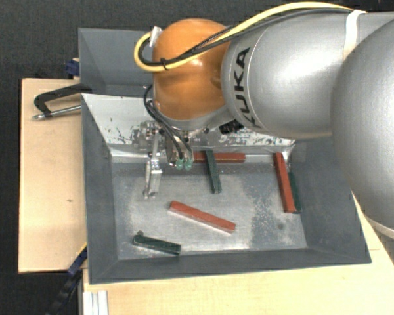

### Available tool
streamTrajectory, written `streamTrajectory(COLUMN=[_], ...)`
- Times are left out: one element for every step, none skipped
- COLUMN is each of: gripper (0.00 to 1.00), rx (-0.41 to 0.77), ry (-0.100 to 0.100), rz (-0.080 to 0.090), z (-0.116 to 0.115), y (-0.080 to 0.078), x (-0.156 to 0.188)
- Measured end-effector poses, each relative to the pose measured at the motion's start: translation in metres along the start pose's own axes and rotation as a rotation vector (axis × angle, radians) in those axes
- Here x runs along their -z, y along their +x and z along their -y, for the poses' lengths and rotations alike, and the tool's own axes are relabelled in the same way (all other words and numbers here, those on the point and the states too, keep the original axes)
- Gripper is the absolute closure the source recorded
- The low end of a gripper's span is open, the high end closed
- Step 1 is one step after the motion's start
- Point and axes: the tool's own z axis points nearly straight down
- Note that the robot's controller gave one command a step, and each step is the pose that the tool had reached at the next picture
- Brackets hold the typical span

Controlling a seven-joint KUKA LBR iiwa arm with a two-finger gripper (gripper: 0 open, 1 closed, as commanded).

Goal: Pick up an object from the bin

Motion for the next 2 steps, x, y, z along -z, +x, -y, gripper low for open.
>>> streamTrajectory(gripper=[0.0, 0.0], rx=[-0.022, -0.027], ry=[0.001, 0.002], rz=[-0.004, -0.005], z=[-0.004, -0.005], y=[0.037, 0.045], x=[-0.061, -0.075])
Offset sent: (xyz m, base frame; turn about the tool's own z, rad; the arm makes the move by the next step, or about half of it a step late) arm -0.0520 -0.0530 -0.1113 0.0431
